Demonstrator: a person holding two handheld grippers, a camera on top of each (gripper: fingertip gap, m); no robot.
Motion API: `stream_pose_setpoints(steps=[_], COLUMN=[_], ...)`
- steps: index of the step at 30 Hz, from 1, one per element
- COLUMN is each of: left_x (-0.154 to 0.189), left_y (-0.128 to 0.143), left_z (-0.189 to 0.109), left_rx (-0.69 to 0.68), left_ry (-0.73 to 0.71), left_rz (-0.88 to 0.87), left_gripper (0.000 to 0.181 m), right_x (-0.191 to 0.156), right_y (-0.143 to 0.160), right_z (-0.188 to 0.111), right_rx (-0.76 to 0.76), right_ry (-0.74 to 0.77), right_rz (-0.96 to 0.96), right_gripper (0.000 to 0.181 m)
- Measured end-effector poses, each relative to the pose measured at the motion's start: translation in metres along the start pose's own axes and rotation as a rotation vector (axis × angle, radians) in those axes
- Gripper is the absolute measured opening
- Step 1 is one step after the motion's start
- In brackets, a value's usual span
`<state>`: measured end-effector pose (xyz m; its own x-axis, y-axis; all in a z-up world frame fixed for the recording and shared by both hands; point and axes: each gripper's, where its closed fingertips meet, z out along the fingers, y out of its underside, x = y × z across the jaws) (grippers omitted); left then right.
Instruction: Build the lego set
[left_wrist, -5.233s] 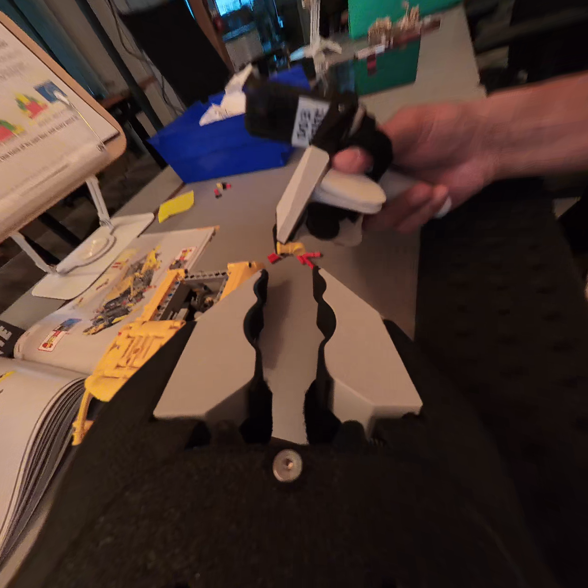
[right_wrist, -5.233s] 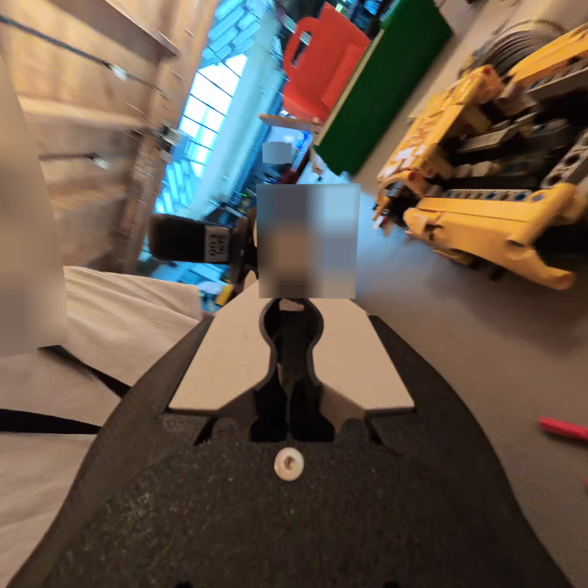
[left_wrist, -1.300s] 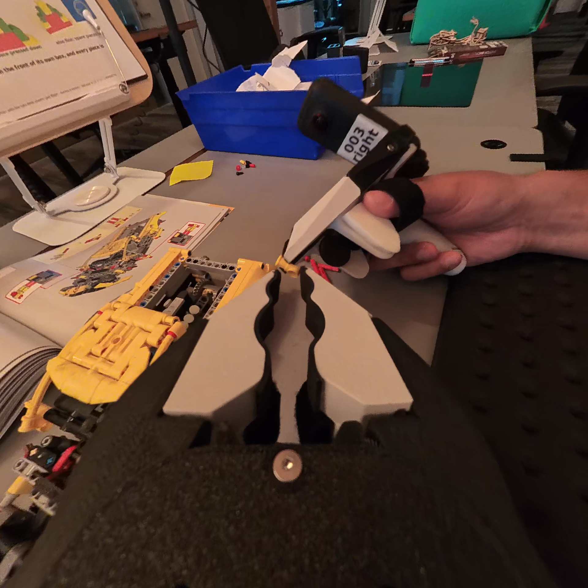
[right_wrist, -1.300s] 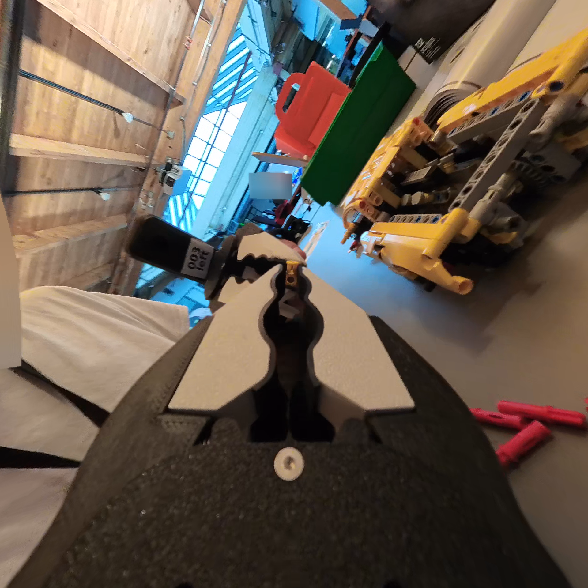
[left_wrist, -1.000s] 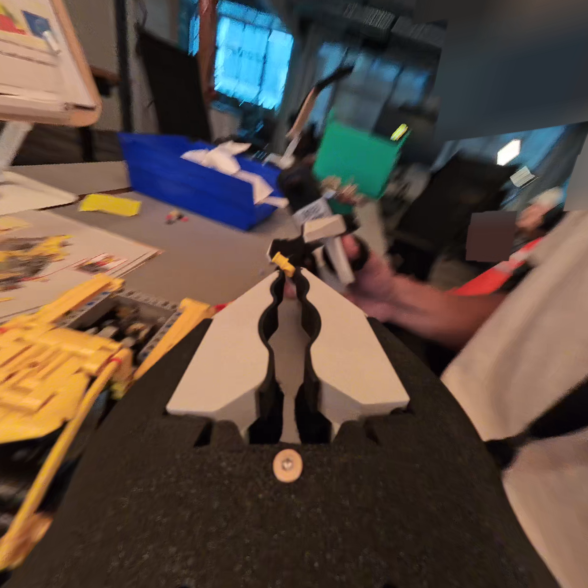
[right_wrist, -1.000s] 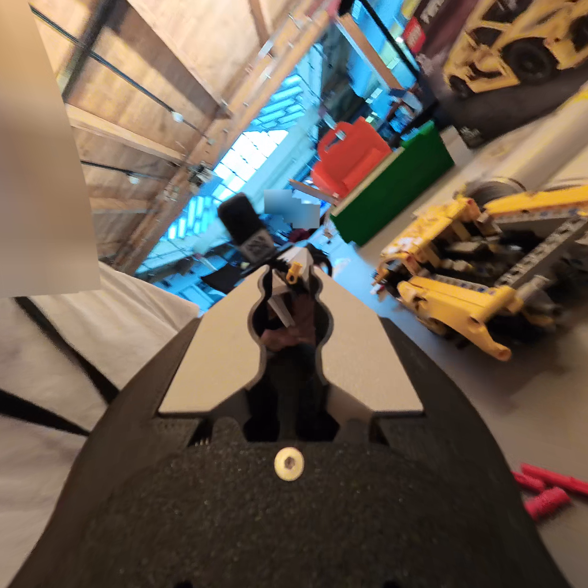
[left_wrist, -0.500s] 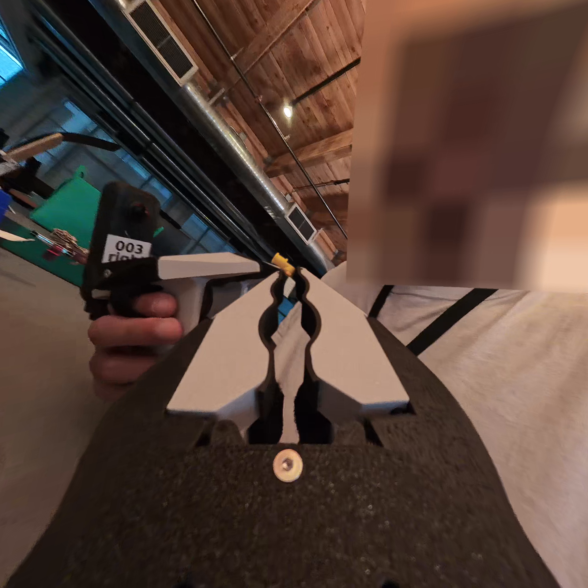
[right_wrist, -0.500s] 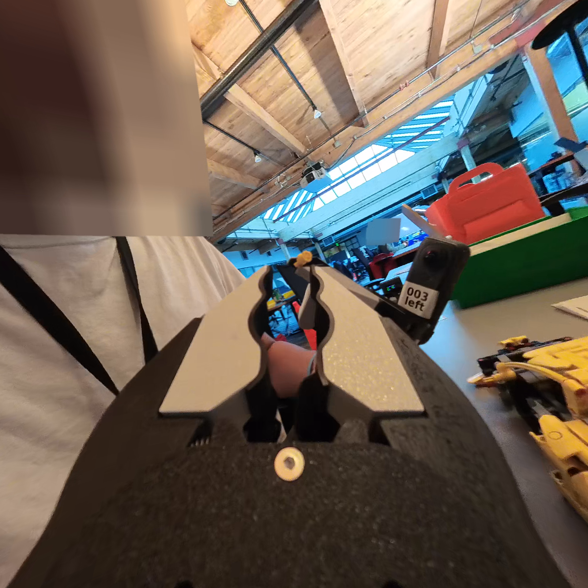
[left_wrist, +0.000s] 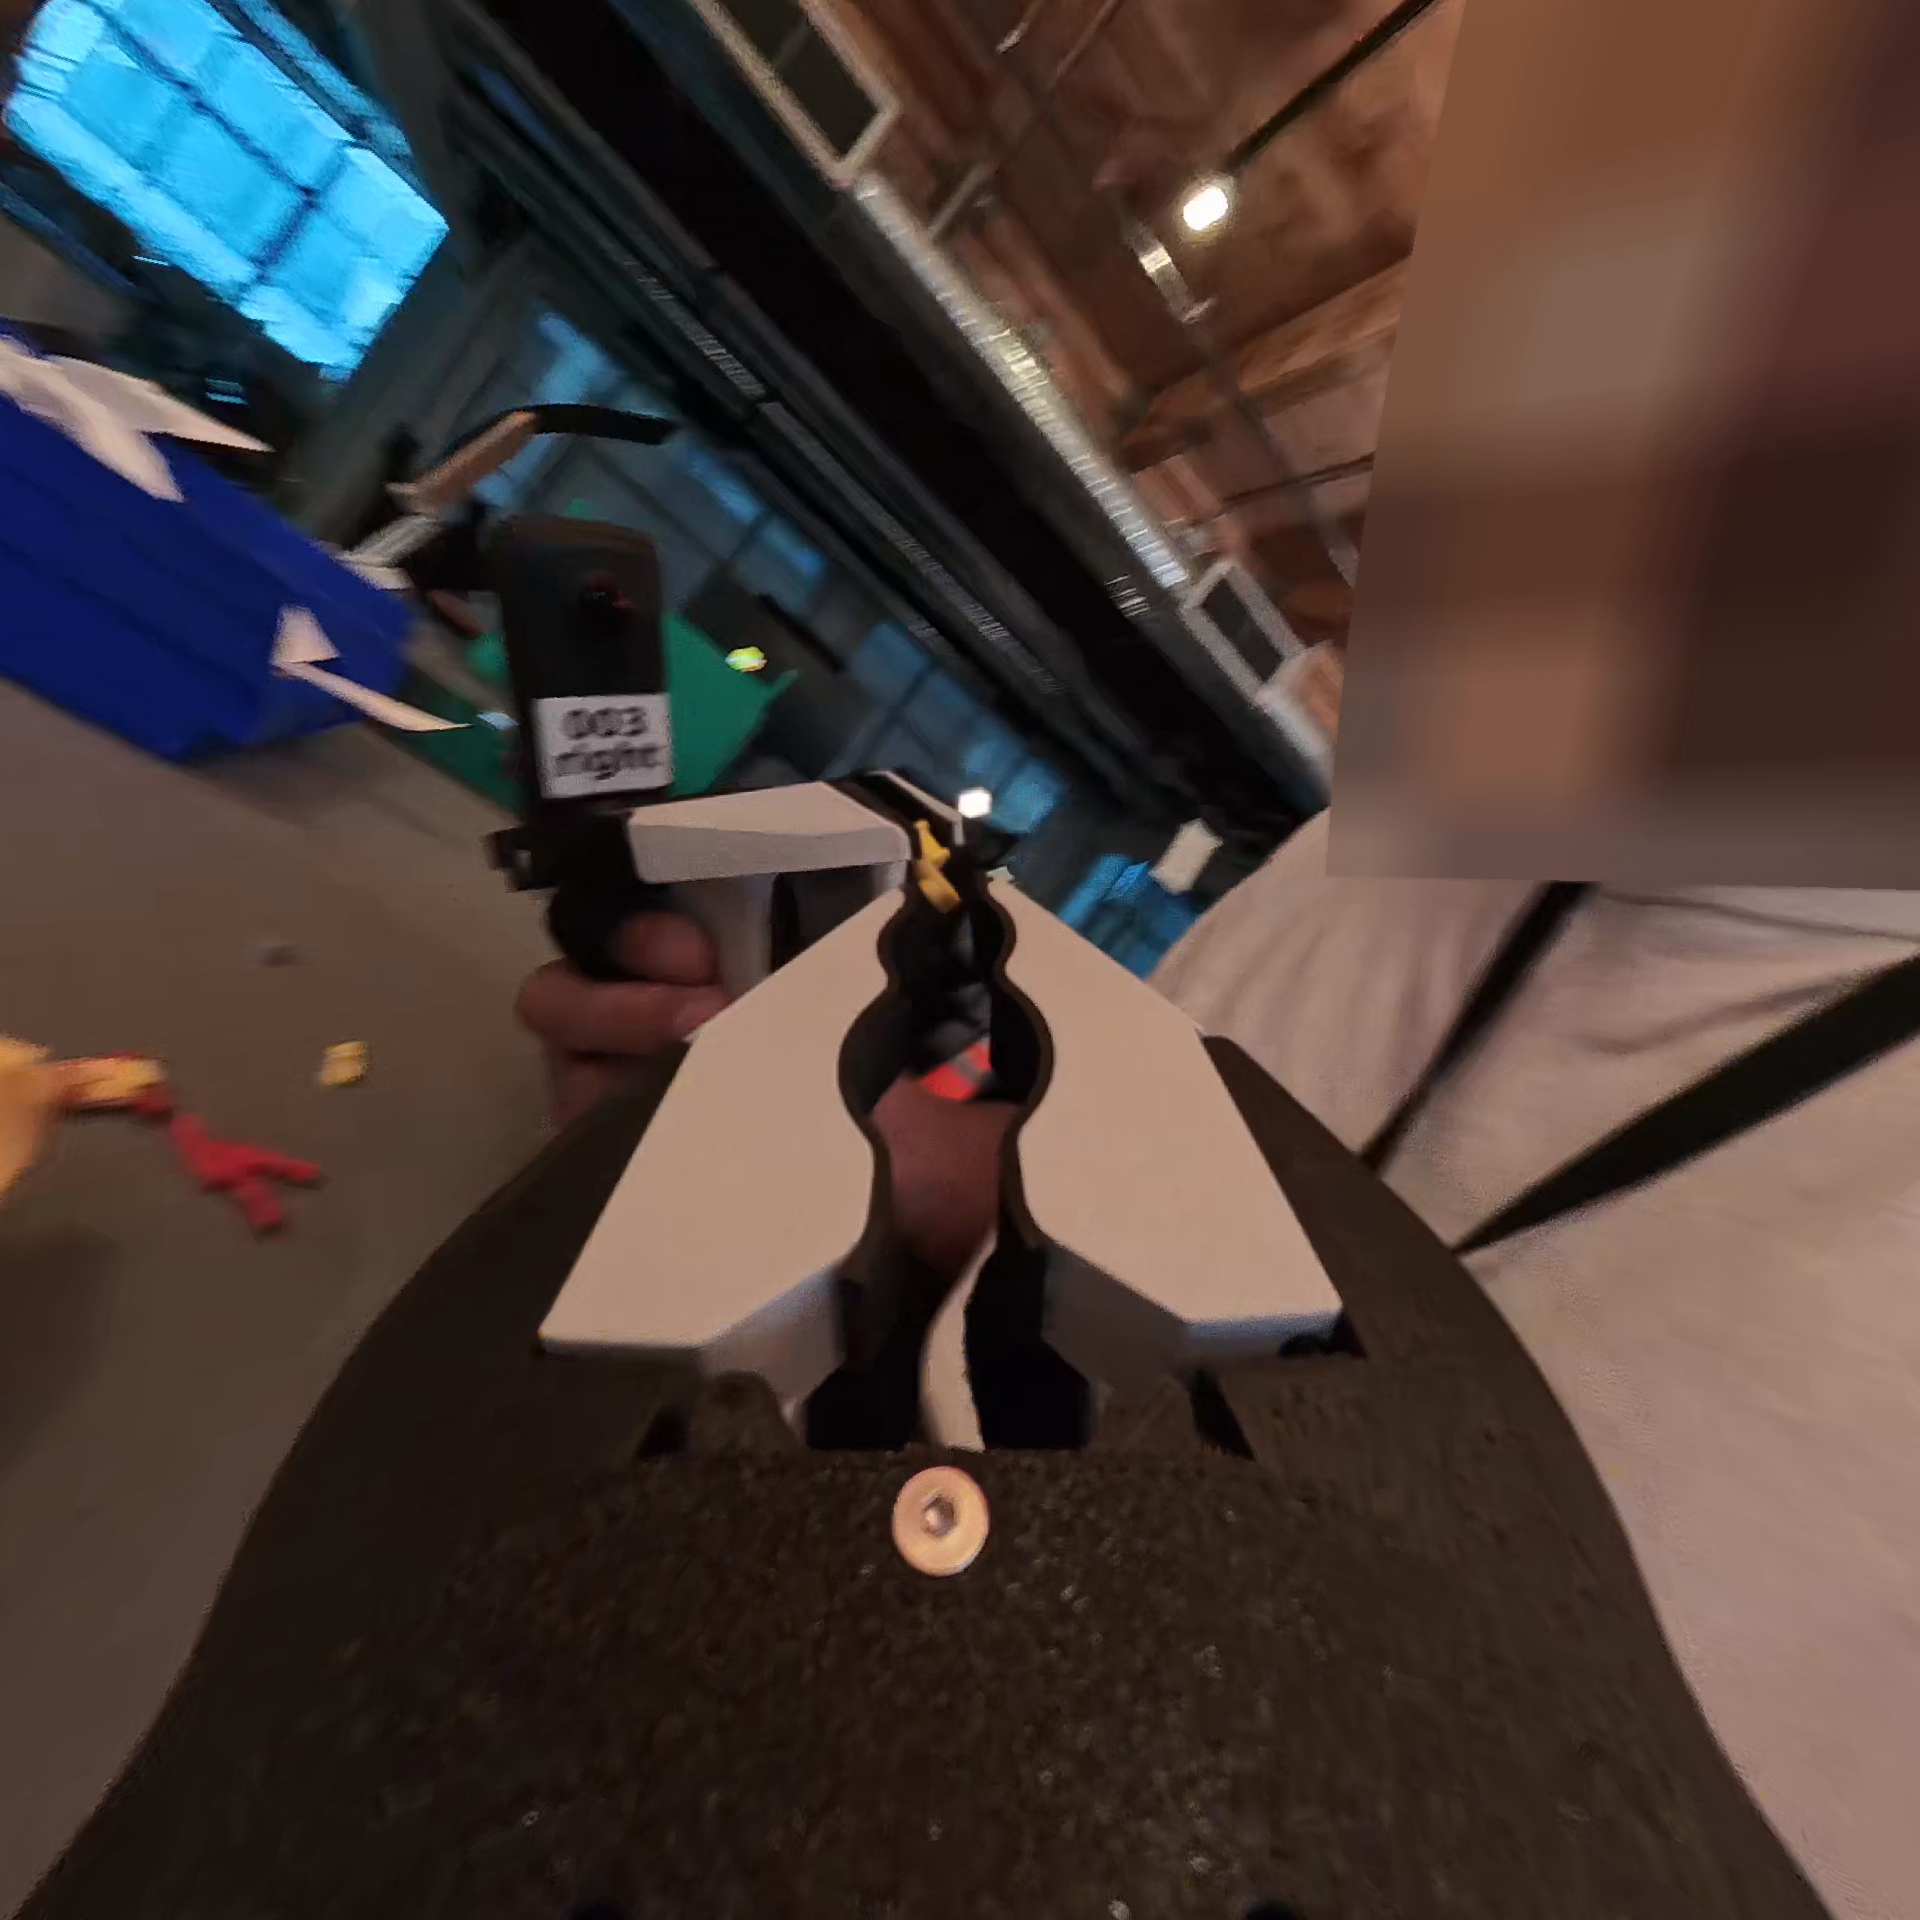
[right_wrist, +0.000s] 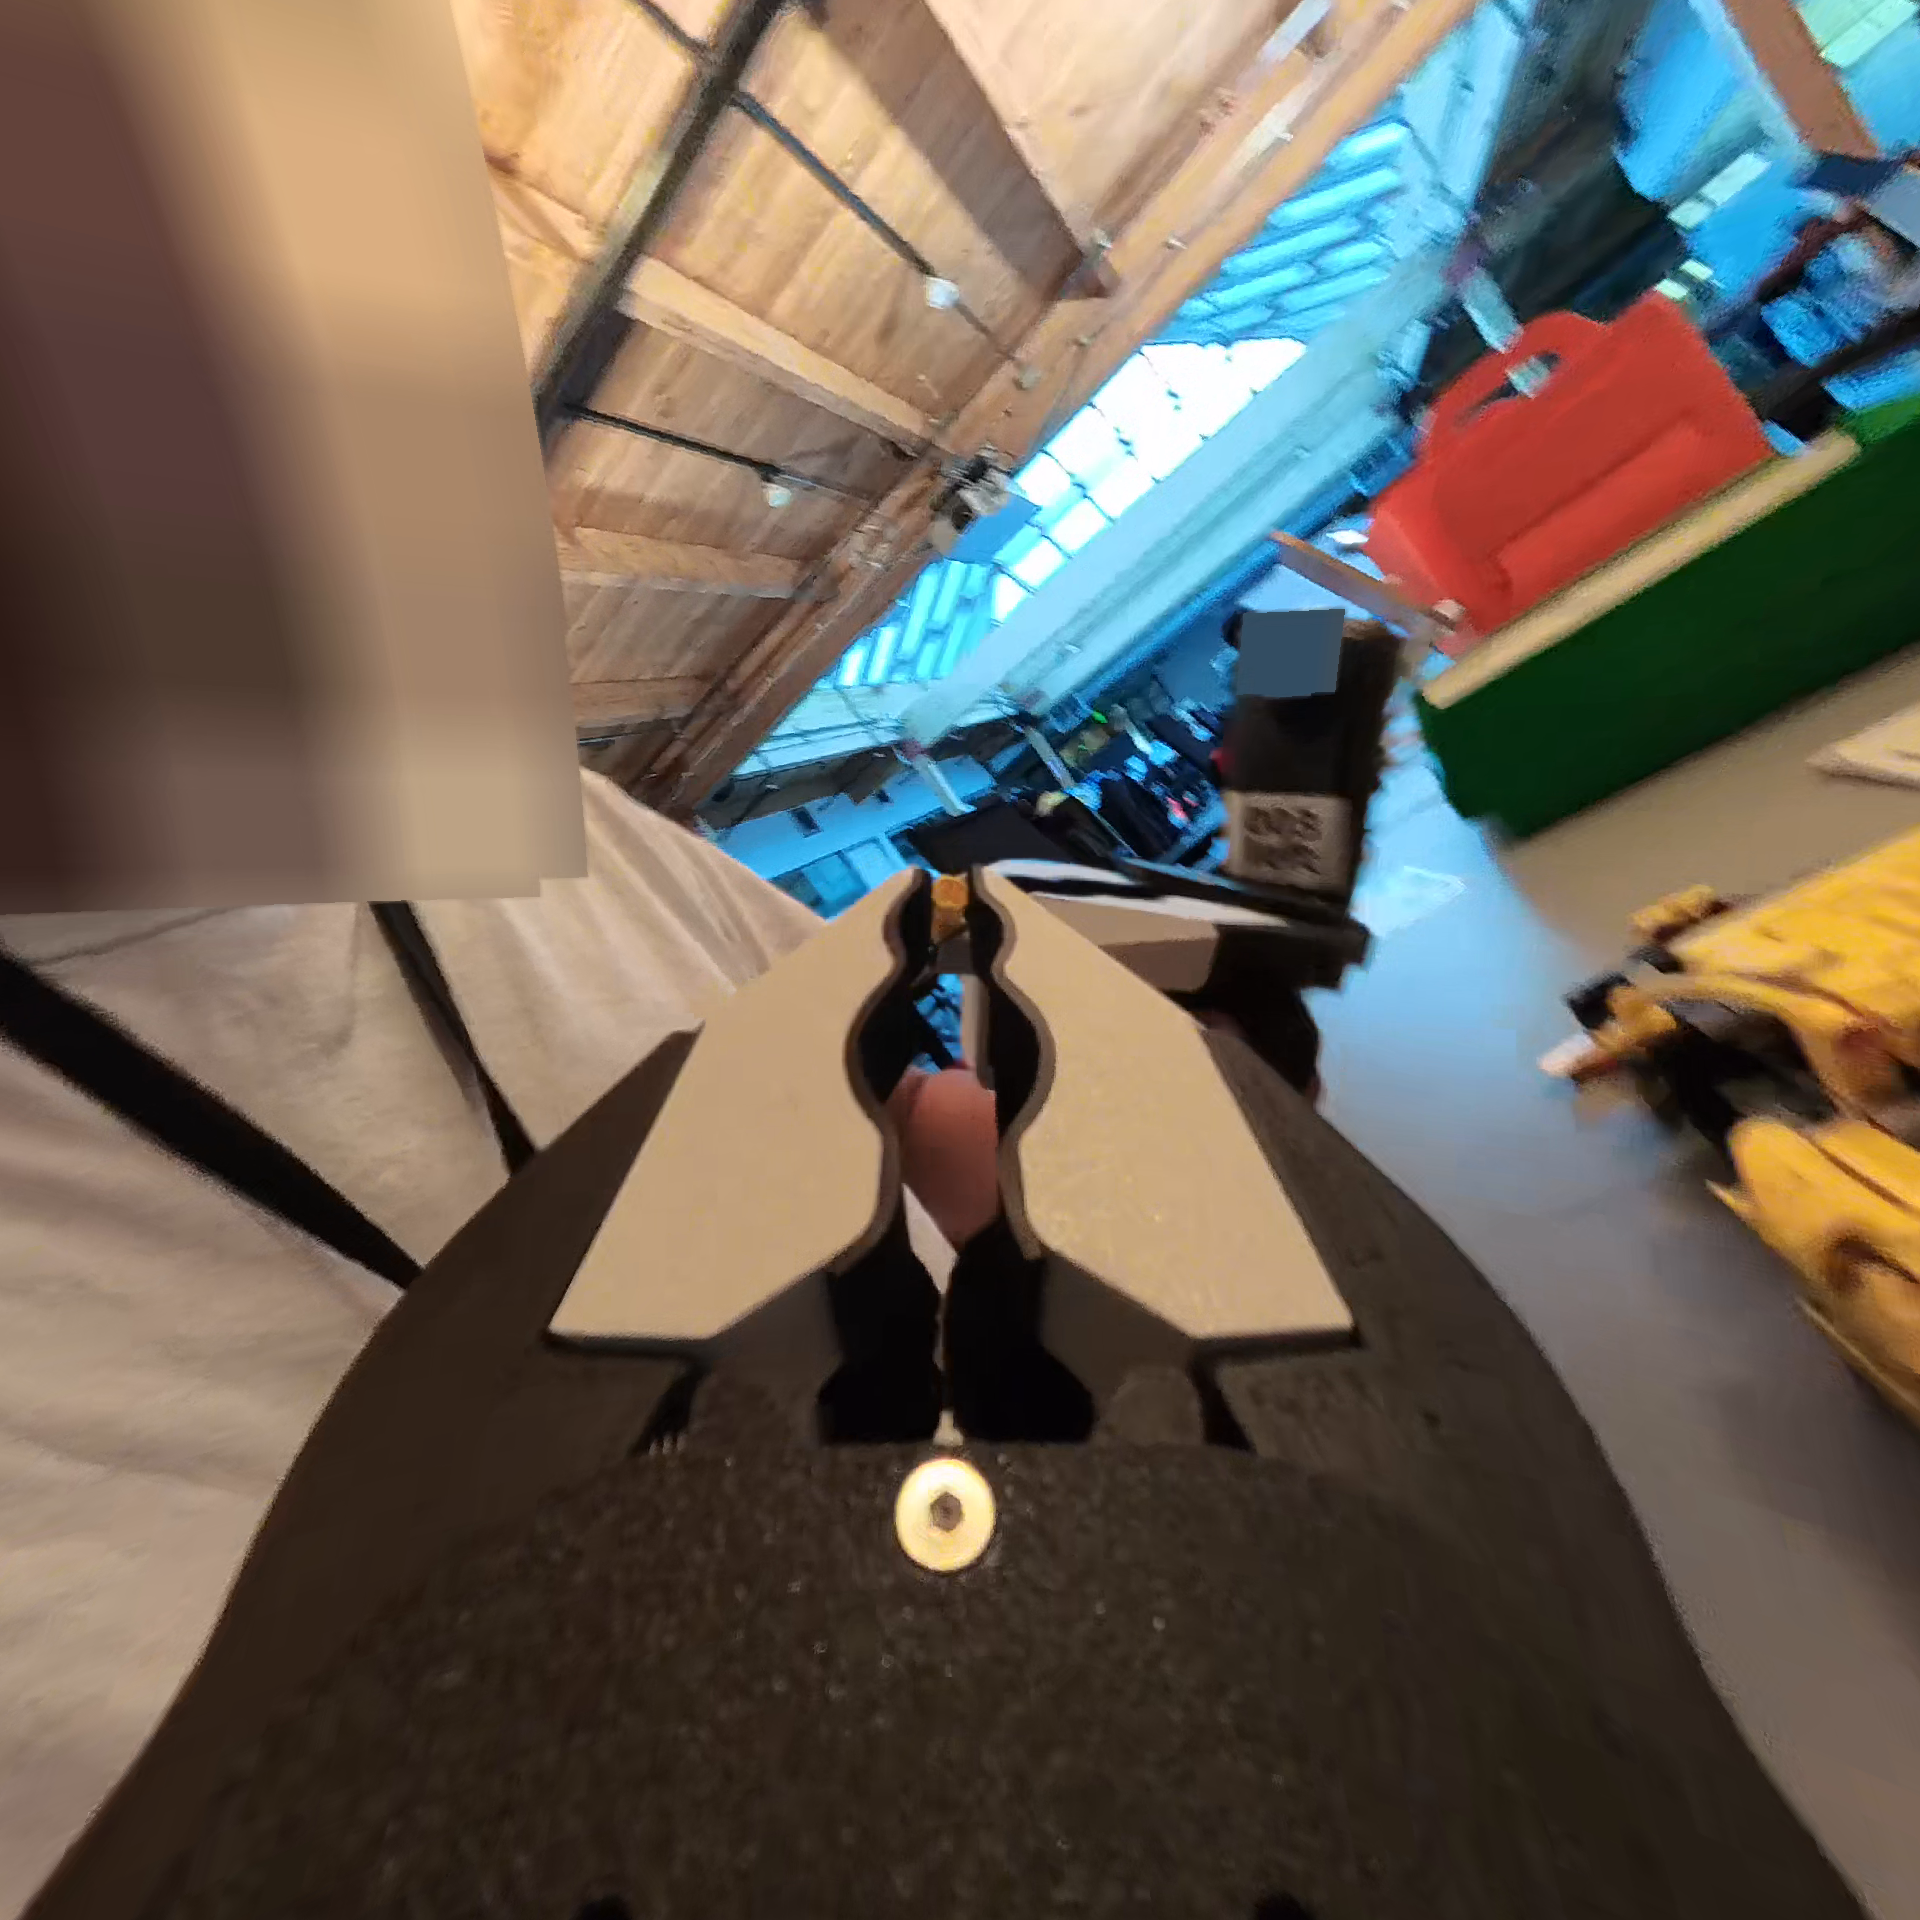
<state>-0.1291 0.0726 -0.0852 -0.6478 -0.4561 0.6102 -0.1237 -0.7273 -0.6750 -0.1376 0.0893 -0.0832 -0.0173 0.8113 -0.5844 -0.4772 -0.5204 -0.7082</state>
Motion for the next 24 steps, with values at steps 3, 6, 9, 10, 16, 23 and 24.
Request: stream_pose_setpoints(steps=[3, 6, 9, 10, 16, 23, 24], left_x=[-0.025, -0.059, -0.082, -0.087, -0.097, -0.094, -0.094], left_y=[0.007, 0.013, 0.018, 0.020, 0.019, 0.020, 0.020], left_z=[-0.005, -0.018, -0.029, -0.030, -0.033, -0.033, -0.033], left_rx=[-0.088, -0.203, -0.333, -0.365, -0.386, -0.356, -0.360], left_ry=[-0.232, -0.519, -0.741, -0.793, -0.902, -0.844, -0.845], left_rz=[0.185, 0.425, 0.650, 0.705, 0.763, 0.665, 0.673], left_gripper=[0.022, 0.022, 0.022, 0.022, 0.017, 0.008, 0.008], right_x=[0.026, 0.053, 0.075, 0.077, 0.085, 0.080, 0.080], right_y=[0.001, 0.011, 0.017, 0.017, 0.026, 0.022, 0.022], right_z=[-0.013, -0.029, -0.048, -0.050, -0.049, -0.044, -0.044], right_rx=[-0.060, -0.185, -0.284, -0.299, -0.387, -0.413, -0.415], right_ry=[0.179, 0.402, 0.625, 0.663, 0.766, 0.755, 0.756], right_rz=[0.020, -0.018, -0.042, -0.045, -0.128, -0.229, -0.234], right_gripper=[0.004, 0.005, 0.005, 0.005, 0.004, 0.005, 0.005])
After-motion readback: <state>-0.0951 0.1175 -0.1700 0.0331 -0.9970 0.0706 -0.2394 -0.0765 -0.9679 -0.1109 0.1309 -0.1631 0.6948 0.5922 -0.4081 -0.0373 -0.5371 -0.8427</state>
